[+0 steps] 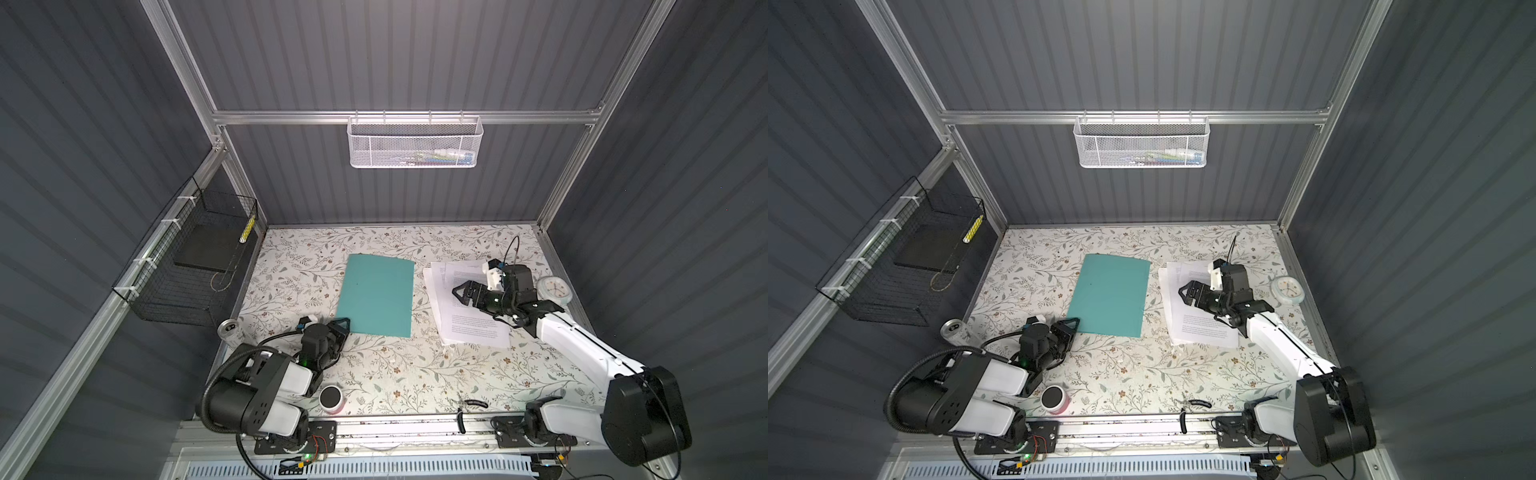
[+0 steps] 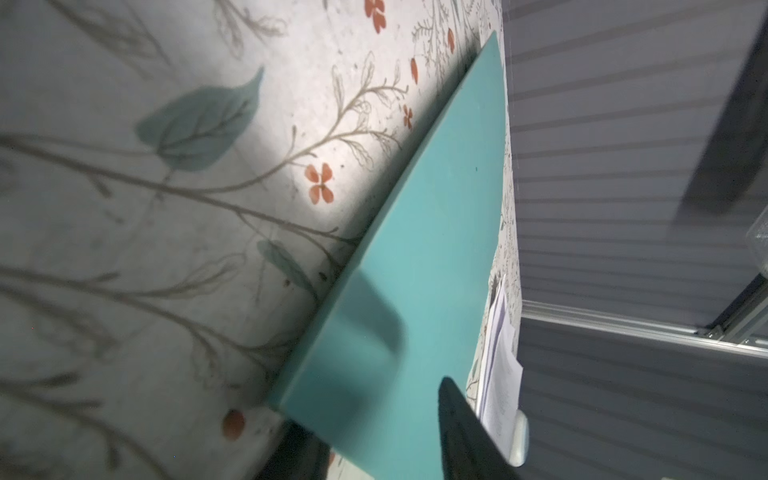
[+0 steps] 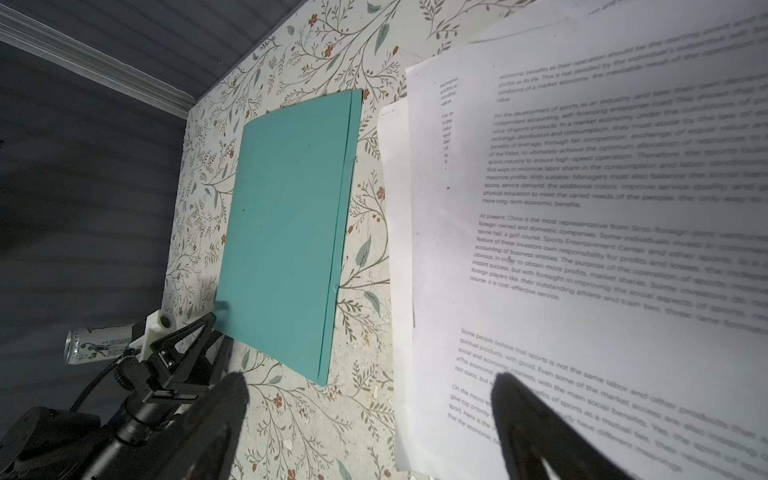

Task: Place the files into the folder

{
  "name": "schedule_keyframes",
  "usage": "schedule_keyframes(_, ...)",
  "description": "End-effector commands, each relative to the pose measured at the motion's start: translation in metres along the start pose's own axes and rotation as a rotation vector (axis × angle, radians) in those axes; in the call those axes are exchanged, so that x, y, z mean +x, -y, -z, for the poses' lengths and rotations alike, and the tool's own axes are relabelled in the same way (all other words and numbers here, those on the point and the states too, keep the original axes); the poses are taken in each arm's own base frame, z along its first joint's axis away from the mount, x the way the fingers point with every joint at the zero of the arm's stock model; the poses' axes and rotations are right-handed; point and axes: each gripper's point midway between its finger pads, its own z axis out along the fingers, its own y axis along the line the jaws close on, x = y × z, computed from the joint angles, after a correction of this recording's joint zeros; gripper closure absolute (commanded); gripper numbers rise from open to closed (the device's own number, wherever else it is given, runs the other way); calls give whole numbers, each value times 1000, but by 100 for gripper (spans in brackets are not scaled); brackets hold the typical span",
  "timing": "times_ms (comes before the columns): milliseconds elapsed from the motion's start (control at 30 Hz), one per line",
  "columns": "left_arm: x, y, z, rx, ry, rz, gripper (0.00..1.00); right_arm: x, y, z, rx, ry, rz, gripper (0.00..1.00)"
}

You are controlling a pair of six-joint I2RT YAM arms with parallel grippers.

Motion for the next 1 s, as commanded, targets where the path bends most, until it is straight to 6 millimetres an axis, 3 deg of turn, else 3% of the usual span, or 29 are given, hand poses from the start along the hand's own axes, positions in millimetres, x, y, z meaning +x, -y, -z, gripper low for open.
schedule_keyframes(0, 3, -1, -7, 11, -14, 22, 64, 6, 0, -2, -9, -21, 11, 7)
schedule_keyframes(300, 4, -8, -13, 65, 0, 98, 100, 16, -3, -4, -12, -39, 23, 7)
schedule_keyframes(500, 6, -6, -12, 102, -7, 116, 100, 26, -9, -9, -18, -77, 36, 7)
schedule_keyframes(733, 6, 19, -12, 151, -34, 117, 100, 44, -31, -23, -81, -136, 39, 9)
schedule_keyframes(967, 0, 35, -1, 36, -37, -2, 100, 62, -53, -48, -110, -193, 53, 13)
